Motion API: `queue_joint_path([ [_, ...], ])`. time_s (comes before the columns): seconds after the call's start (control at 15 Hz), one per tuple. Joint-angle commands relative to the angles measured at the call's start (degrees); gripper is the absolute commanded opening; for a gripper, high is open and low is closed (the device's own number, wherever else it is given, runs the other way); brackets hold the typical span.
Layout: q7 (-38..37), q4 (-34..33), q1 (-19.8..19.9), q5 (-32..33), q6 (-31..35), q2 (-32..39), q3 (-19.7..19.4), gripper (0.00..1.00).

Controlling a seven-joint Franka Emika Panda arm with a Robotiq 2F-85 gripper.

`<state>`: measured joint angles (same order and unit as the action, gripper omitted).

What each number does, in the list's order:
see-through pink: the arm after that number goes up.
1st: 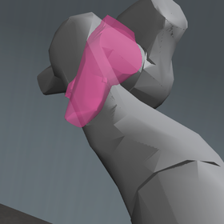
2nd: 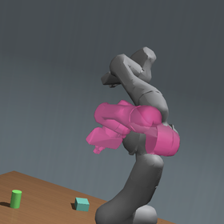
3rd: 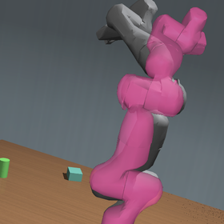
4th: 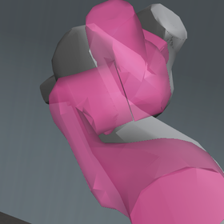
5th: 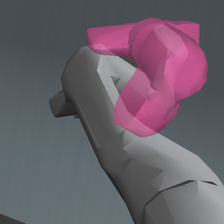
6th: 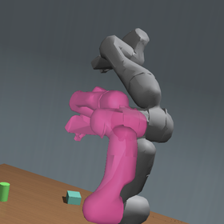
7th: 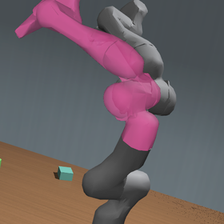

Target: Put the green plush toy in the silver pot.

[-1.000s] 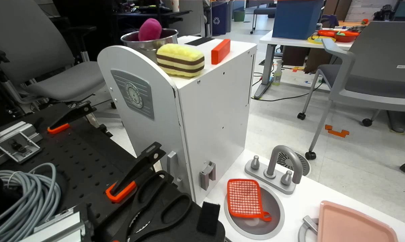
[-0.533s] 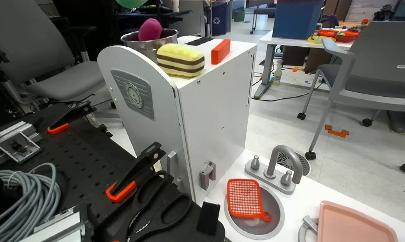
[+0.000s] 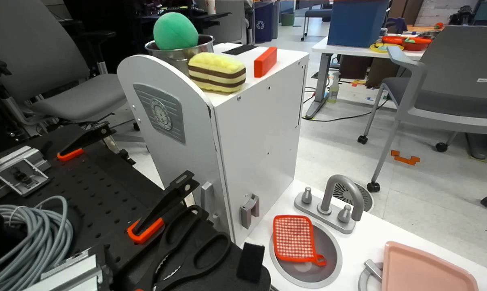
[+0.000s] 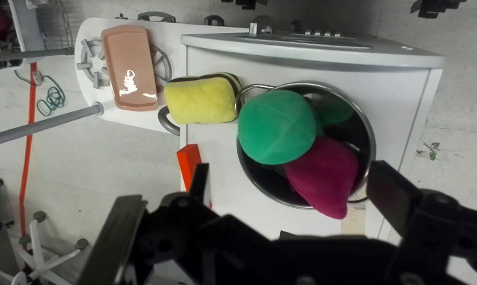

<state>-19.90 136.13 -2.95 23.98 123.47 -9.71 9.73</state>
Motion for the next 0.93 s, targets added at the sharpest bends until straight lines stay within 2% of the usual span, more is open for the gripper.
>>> queue_joint_path([
  [0.0, 0.1, -1.3, -0.4, 0.2, -1.3, -0.1, -0.2, 1.0],
  [0.27, 1.6, -2.0, -0.9, -1.2, 1.1, -1.2, -0.4, 1.0],
  [0.67, 11.4, -3.7, -1.6, -12.6, 8.5, -1.6, -2.3, 1.0],
  [0.87, 15.4, -4.2, -1.4, -16.9, 9.2, -1.9, -3.2, 1.0],
])
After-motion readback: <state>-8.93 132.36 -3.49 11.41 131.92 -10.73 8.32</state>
